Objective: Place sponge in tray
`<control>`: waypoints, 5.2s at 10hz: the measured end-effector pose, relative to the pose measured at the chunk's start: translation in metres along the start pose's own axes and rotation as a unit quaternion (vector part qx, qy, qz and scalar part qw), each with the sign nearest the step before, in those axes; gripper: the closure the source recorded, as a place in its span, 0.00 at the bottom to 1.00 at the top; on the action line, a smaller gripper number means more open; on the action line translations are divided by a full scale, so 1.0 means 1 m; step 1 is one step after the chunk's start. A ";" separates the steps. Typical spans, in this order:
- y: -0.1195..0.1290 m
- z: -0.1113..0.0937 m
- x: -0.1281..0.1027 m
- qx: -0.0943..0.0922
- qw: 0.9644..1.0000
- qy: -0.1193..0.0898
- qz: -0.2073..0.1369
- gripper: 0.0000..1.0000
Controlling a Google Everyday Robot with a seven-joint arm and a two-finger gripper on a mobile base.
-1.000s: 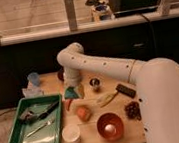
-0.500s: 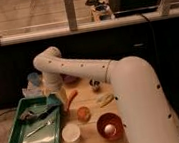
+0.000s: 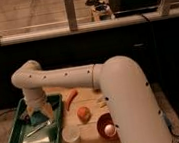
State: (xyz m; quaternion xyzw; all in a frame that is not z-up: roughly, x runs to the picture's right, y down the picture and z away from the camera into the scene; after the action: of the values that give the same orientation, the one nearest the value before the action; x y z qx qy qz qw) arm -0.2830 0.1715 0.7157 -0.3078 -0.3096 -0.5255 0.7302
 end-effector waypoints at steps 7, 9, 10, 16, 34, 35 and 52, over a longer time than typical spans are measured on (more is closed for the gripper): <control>-0.018 0.059 -0.047 -0.029 0.995 0.035 -0.086 0.34; -0.027 0.062 -0.035 -0.031 0.995 0.030 -0.085 0.21; -0.025 0.058 -0.025 -0.031 0.996 0.018 -0.080 0.20; -0.014 0.046 -0.026 -0.038 0.994 -0.002 -0.101 0.20; -0.003 0.036 -0.030 -0.034 0.992 -0.014 -0.121 0.20; -0.003 0.036 -0.030 -0.034 0.992 -0.014 -0.121 0.20; -0.003 0.036 -0.030 -0.034 0.992 -0.015 -0.121 0.20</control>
State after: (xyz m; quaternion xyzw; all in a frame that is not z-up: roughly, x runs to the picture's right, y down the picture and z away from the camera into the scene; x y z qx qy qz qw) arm -0.2982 0.2157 0.7149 -0.3002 -0.3373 -0.6152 0.6462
